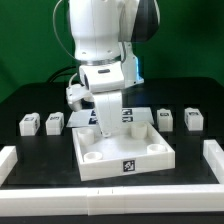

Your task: Assemble one leg

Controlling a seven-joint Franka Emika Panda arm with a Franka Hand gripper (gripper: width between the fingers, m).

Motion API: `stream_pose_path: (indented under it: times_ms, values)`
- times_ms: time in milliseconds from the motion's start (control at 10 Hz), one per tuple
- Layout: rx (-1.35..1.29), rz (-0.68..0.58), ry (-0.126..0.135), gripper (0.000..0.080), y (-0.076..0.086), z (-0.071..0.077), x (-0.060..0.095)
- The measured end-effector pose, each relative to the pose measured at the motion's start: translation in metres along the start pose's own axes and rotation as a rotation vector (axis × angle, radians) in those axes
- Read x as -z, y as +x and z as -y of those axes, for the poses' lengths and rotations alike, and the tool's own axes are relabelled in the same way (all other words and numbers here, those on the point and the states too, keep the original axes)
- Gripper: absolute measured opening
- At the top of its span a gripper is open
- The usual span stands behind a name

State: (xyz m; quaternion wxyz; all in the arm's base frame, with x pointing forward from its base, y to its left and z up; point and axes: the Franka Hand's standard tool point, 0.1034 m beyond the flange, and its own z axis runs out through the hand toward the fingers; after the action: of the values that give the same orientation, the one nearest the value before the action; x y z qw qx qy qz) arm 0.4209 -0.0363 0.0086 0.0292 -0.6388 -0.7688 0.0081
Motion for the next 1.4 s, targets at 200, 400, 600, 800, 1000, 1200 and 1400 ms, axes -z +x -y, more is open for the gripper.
stream_pose_path:
  times_ms: [200, 400, 600, 800, 1000, 1200, 1400]
  values:
    - [0.0, 0.0, 0.0, 0.0061, 0.0, 0.0, 0.0]
    - [-0.055, -0.002, -0.009, 0.0061, 0.008, -0.019, 0.004]
    - [-0.16, -0.013, -0.012, 0.0061, 0.034, -0.06, 0.007]
    - [-0.158, -0.025, -0.037, 0.0061, 0.051, -0.087, 0.005]
    - [-0.167, -0.03, -0.031, 0.0061, 0.054, -0.089, 0.003]
    - [-0.199, -0.032, -0.022, 0.0062, 0.059, -0.091, 0.002]
    - [-0.222, -0.034, -0.025, 0.0062, 0.068, -0.093, 0.002]
